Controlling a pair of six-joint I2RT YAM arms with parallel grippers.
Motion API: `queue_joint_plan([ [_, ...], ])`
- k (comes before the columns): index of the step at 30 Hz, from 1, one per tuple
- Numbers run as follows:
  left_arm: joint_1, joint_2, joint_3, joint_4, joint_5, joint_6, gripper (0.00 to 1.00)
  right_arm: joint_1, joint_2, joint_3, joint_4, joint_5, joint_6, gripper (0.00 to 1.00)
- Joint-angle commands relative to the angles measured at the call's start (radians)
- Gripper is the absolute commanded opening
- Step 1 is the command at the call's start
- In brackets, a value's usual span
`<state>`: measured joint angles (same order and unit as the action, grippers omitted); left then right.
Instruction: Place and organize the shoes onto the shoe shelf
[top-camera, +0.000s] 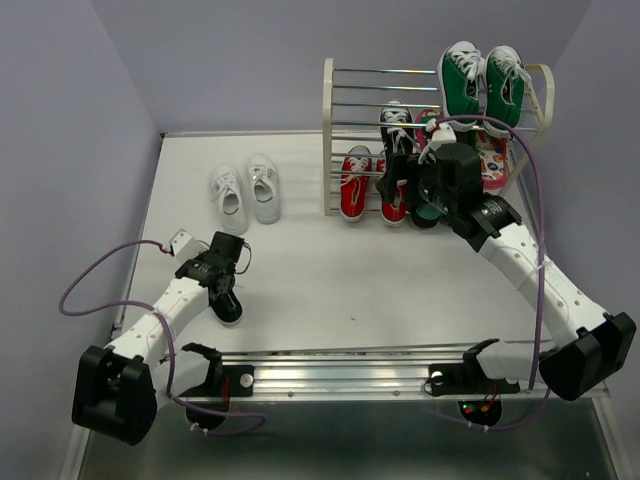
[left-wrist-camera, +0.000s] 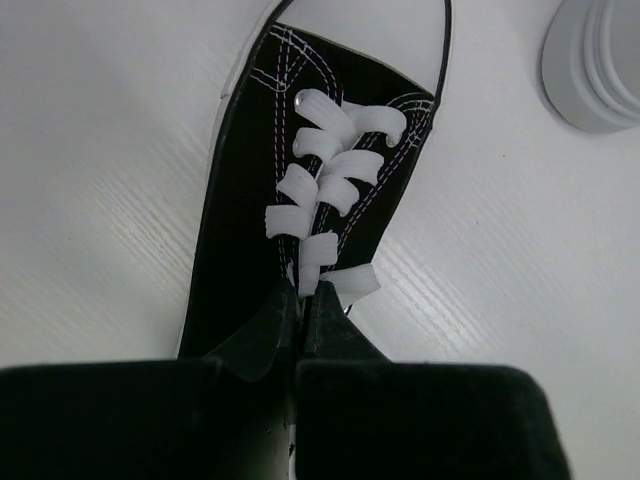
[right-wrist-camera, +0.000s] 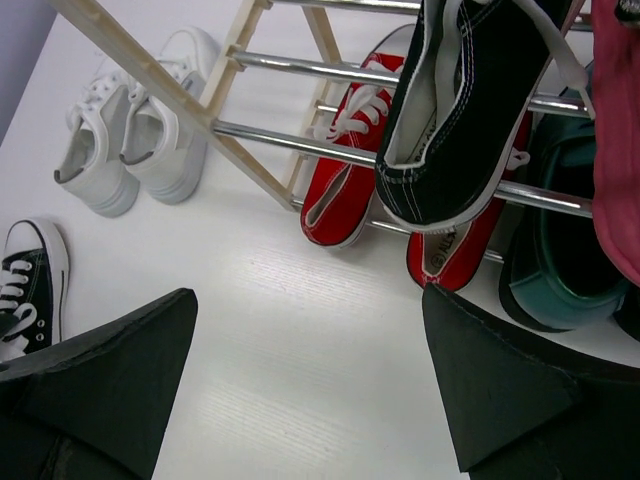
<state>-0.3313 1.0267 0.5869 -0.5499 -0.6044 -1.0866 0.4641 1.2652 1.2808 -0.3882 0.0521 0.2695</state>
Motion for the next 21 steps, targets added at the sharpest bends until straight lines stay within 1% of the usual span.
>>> queue_joint_plan([
  [1, 0.002, 0.029, 0.021, 0.090, 0.055, 0.105, 0.00, -0.005, -0.079, -0.043, 0.032, 0.018, 0.019, 1.00],
  [2, 0.002, 0.027, 0.022, 0.099, 0.105, 0.131, 0.00, -0.005, -0.092, -0.055, 0.034, 0.038, 0.025, 1.00],
  [4, -0.024, -0.011, 0.014, 0.142, 0.144, 0.192, 0.00, -0.005, -0.128, -0.087, 0.032, 0.061, 0.031, 1.00],
  [5, -0.040, -0.029, 0.010, 0.165, 0.191, 0.211, 0.00, -0.005, -0.139, -0.098, 0.032, 0.064, 0.034, 1.00],
  [6, -0.084, -0.072, -0.001, 0.224, 0.218, 0.246, 0.00, -0.005, -0.157, -0.116, 0.032, 0.071, 0.039, 1.00],
  [9, -0.194, -0.126, -0.004, 0.332, 0.317, 0.306, 0.00, -0.005, -0.179, -0.139, 0.032, 0.077, 0.039, 1.00],
  [10, -0.283, -0.128, 0.010, 0.388, 0.321, 0.348, 0.00, -0.005, -0.187, -0.146, 0.034, 0.081, 0.039, 1.00],
  [11, -0.320, -0.123, 0.019, 0.410, 0.316, 0.367, 0.00, -0.005, -0.197, -0.153, 0.034, 0.083, 0.039, 1.00],
  [14, -0.397, -0.071, 0.047, 0.519, 0.337, 0.448, 0.00, -0.005, -0.213, -0.172, 0.032, 0.091, 0.033, 1.00],
  [17, -0.440, 0.021, 0.080, 0.614, 0.353, 0.511, 0.00, -0.005, -0.225, -0.182, 0.032, 0.091, 0.028, 1.00],
  [18, -0.463, 0.068, 0.088, 0.643, 0.380, 0.577, 0.00, -0.005, -0.231, -0.184, 0.032, 0.091, 0.025, 1.00],
  [19, -0.471, 0.091, 0.100, 0.700, 0.400, 0.611, 0.00, -0.005, -0.236, -0.186, 0.032, 0.091, 0.023, 1.00],
  [21, -0.476, 0.140, 0.123, 0.731, 0.446, 0.649, 0.00, -0.005, -0.240, -0.189, 0.034, 0.094, 0.025, 1.00],
])
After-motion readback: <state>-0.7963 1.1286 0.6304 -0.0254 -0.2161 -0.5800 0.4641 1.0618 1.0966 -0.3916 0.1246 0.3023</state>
